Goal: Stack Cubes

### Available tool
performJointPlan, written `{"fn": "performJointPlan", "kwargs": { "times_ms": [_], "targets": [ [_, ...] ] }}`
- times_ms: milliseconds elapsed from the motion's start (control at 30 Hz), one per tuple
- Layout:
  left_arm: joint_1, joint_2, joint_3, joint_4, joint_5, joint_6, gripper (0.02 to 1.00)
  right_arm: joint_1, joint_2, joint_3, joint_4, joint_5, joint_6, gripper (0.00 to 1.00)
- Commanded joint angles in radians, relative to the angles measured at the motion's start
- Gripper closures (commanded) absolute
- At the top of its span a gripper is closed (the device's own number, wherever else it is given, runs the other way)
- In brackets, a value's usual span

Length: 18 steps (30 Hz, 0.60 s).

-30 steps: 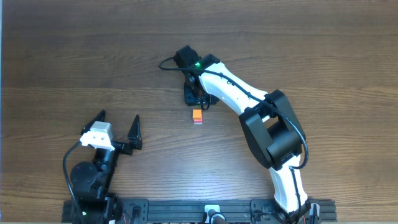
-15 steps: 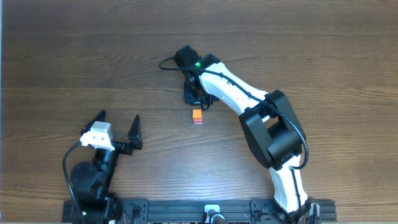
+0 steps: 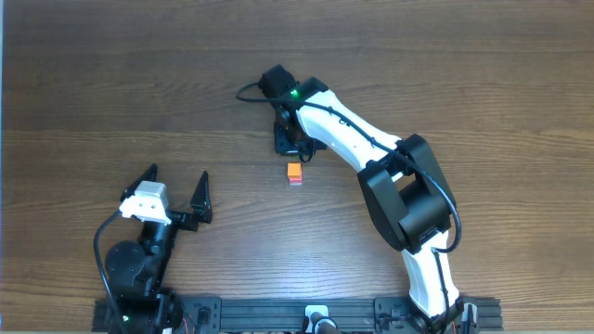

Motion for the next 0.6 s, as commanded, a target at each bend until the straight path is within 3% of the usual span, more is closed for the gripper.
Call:
{"fn": "performJointPlan", "kwargs": {
  "times_ms": [33,600],
  "targets": [
    [-0.005,-0.006,-0.006,0.000,-0.001,0.014,0.018,0.003,0.005,0.065,-0.032,-0.005,0.004,0.991],
    [-0.005,-0.005,-0.006,0.000,-0.001,0.014,0.018,0.031,-0.240,0.104,-0.209,0.043,0.006,0.989]
  ]
}}
